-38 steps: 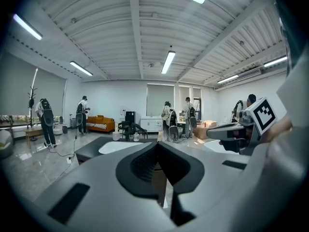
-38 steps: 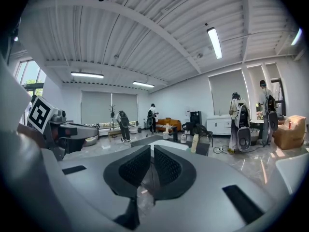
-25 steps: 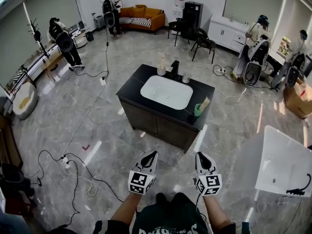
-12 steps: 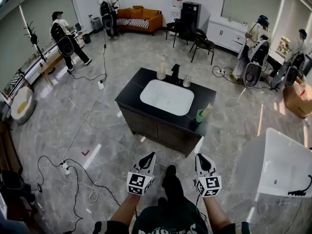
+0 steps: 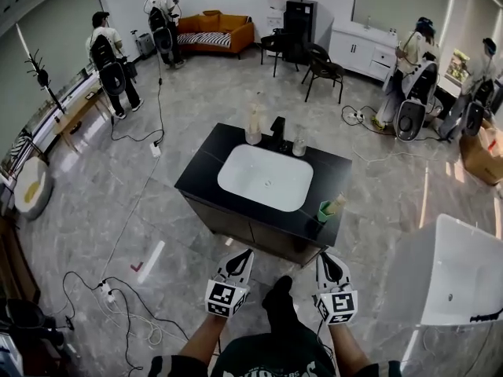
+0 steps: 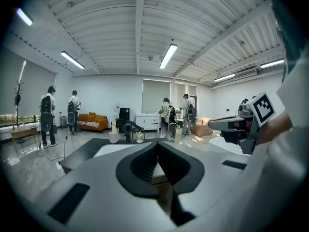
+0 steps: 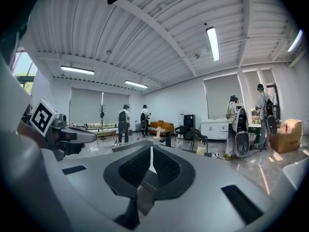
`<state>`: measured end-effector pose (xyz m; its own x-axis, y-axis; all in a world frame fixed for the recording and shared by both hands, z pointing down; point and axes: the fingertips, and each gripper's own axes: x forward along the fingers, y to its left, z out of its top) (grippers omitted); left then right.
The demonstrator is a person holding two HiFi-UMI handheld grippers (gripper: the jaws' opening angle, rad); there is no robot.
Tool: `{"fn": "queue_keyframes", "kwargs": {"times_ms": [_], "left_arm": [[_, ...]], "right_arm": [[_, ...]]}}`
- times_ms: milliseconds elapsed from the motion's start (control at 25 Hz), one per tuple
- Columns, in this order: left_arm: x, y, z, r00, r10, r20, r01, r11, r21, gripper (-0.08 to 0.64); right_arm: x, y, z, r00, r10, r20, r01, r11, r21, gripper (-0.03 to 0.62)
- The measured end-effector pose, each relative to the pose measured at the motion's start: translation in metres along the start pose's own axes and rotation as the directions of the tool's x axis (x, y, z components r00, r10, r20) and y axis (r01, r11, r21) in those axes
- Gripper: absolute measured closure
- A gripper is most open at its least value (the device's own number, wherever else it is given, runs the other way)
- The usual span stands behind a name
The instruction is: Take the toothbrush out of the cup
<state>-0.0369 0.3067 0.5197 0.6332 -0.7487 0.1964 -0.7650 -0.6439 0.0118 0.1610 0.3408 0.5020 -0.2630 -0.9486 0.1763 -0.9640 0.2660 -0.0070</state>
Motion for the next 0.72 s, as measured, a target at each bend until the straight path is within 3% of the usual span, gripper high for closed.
{"fn": "queue_keyframes", "kwargs": {"times_ms": [400, 720], "left_arm": [[0.149, 0.066, 0.032, 0.997, -0.067, -0.037, 0.067, 0.998, 0.007, 0.548], [0.223, 0.099, 0.059, 0.991, -0.126, -0.043, 0.127, 0.992, 0.016, 0.549]], "right_arm": [[0.136, -0.076, 0.015, 0.999, -0.029, -0.040, 0.032, 0.998, 0.058, 0.551], [0.209, -0.087, 0.030, 0.998, -0.017, -0.067, 0.022, 0.997, 0.074, 0.551]]}}
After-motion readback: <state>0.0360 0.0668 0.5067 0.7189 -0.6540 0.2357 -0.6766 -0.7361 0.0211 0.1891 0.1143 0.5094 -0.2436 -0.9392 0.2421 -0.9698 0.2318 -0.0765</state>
